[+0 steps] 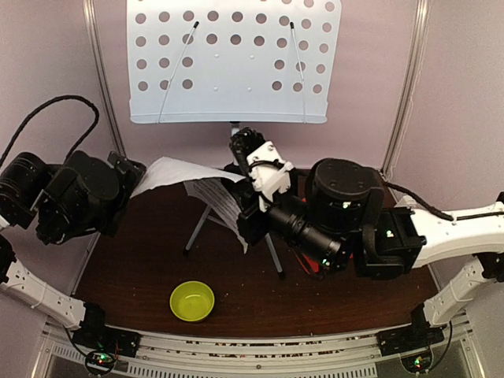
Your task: Set up the instrument practice props
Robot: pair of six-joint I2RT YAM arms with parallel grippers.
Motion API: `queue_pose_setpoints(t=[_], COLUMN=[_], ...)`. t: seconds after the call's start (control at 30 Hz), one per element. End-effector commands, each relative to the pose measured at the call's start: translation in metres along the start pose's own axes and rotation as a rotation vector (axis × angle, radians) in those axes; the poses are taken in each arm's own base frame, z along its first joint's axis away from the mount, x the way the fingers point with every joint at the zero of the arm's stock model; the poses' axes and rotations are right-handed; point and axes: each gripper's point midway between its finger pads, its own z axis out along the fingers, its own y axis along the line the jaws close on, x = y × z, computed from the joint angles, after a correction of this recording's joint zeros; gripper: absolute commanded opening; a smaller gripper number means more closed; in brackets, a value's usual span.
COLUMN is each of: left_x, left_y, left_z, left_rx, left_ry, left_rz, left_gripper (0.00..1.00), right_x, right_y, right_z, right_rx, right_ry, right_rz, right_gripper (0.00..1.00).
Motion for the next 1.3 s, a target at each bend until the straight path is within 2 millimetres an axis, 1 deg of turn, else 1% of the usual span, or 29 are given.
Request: queue_pose_setpoints(t=[0.0,0.1,0.17,0.2,0.23,0.33,0.4,0.47,0.53,0.6,0.63,0.67,0.73,0.8,0.93,1.0,1.1,1.17,1.23,1.27], left_x=[-0.03,-0.043,-0.054,-0.06,-0.066,-0.077,-0.08,-0.084,-0.081,-0.07,-0.065,-0.069,-0.074,-0.072,-0.047,-0.046,-0.063,-0.077,-0.087,-0.088], left_y=[0.039,0.054,0.052,0.048,0.044,0.022,0.01,0.004,-0.015,-0.036,-0.039,-0.041,-0.04,-0.037,-0.04,-0.051,-0.073,-0.089,-0.109,-0.116], left_z=[0.006,0.008,0.005,0.004,0.003,0.0,0.0,-0.003,-0.002,-0.001,0.0,-0.002,0.0,0.004,0.017,0.015,0.0,-0.016,-0.031,-0.034], left_rx=[0.045,-0.018,-0.061,-0.088,-0.113,-0.167,-0.175,-0.168,-0.108,-0.01,0.027,0.063,0.07,0.062,0.097,0.138,0.207,0.258,0.314,0.319], left_ry=[-0.097,-0.121,-0.163,-0.188,-0.211,-0.278,-0.309,-0.319,-0.311,-0.275,-0.26,-0.248,-0.203,-0.143,0.008,0.015,-0.043,-0.085,-0.105,-0.111], left_rz=[-0.282,-0.133,0.003,0.109,0.17,0.475,0.595,0.67,0.785,0.982,1.045,1.072,1.134,1.222,1.363,1.366,1.291,1.248,1.237,1.251], left_gripper=[0.98,0.98,0.98,0.98,0.98,0.98,0.98,0.98,0.98,0.98,0.98,0.98,0.98,0.98,0.97,0.96,0.95,0.93,0.89,0.88], right_x=[0.001,-0.004,-0.007,-0.008,-0.01,-0.013,-0.017,-0.021,-0.027,-0.031,-0.034,-0.035,-0.038,-0.041,-0.045,-0.05,-0.059,-0.067,-0.074,-0.078], right_y=[0.009,0.006,0.003,0.003,0.0,-0.009,-0.019,-0.03,-0.041,-0.052,-0.057,-0.062,-0.07,-0.077,-0.084,-0.085,-0.085,-0.088,-0.091,-0.093], right_z=[-0.014,-0.022,-0.027,-0.03,-0.033,-0.04,-0.045,-0.049,-0.051,-0.053,-0.054,-0.054,-0.056,-0.057,-0.059,-0.059,-0.062,-0.066,-0.07,-0.072], right_rx=[-0.223,-0.287,-0.322,-0.34,-0.353,-0.368,-0.372,-0.366,-0.362,-0.348,-0.341,-0.334,-0.321,-0.31,-0.303,-0.311,-0.322,-0.32,-0.319,-0.316], right_ry=[0.04,0.048,0.057,0.063,0.067,0.088,0.1,0.114,0.125,0.137,0.146,0.152,0.156,0.151,0.154,0.152,0.149,0.141,0.129,0.122], right_rz=[0.112,0.122,0.128,0.131,0.134,0.157,0.176,0.196,0.222,0.237,0.24,0.242,0.246,0.26,0.27,0.266,0.257,0.254,0.246,0.242], right_gripper=[0.0,0.0,0.0,0.0,0.0,0.0,0.0,0.0,0.0,0.0,0.0,0.0,0.0,0.0,0.0,0.0,0.0,0.0,0.0,0.0])
